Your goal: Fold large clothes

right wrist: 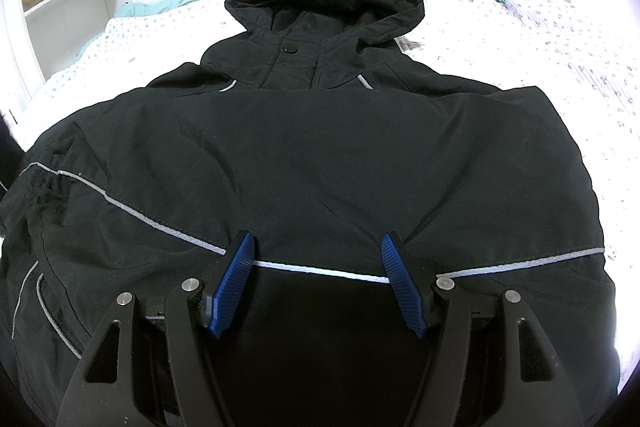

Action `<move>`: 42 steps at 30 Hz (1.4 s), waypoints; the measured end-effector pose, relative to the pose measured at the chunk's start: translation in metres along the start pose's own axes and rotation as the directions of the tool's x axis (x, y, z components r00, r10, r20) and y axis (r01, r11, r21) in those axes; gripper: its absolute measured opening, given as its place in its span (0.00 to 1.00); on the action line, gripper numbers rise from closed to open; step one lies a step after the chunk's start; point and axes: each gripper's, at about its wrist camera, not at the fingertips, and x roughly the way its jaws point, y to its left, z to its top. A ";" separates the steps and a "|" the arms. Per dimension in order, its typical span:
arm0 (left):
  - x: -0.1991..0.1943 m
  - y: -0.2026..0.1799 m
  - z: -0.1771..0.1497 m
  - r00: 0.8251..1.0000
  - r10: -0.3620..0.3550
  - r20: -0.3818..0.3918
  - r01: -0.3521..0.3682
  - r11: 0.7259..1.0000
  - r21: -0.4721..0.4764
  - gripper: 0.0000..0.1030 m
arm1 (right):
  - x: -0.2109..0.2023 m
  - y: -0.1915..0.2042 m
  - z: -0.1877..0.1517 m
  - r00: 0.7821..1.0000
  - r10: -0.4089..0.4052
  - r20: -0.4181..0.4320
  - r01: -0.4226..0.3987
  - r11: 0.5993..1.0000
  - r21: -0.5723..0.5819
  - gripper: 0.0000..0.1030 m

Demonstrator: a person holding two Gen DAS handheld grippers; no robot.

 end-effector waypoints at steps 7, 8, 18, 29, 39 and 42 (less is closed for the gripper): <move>-0.026 -0.159 -0.006 0.909 -0.412 -0.064 0.417 0.903 0.107 0.24 | 0.002 -0.005 0.000 0.999 0.043 0.011 -0.044 0.999 0.022 0.71; -0.022 -0.177 -0.011 0.896 -0.435 -0.088 0.443 0.888 0.120 0.24 | 0.003 -0.005 0.000 0.998 0.055 0.013 -0.055 0.998 0.025 0.73; 0.091 -0.320 -0.125 0.791 -0.351 -0.501 0.506 0.836 0.214 0.26 | 0.004 -0.009 -0.001 0.993 0.110 0.036 -0.112 0.993 0.045 0.77; 0.061 -0.290 -0.112 0.608 -0.605 -0.514 0.679 0.732 -0.059 0.59 | -0.024 -0.016 -0.004 0.984 0.177 -0.009 -0.175 0.980 0.090 0.80; -0.001 -0.230 -0.079 0.710 -0.629 -0.317 0.651 0.758 -0.046 0.59 | -0.074 0.006 0.008 0.899 0.438 -0.006 -0.432 0.887 0.163 0.81; -0.009 -0.204 -0.071 0.760 -0.587 -0.277 0.602 0.798 -0.039 0.59 | -0.054 0.025 0.009 0.877 0.476 -0.057 -0.455 0.864 0.218 0.81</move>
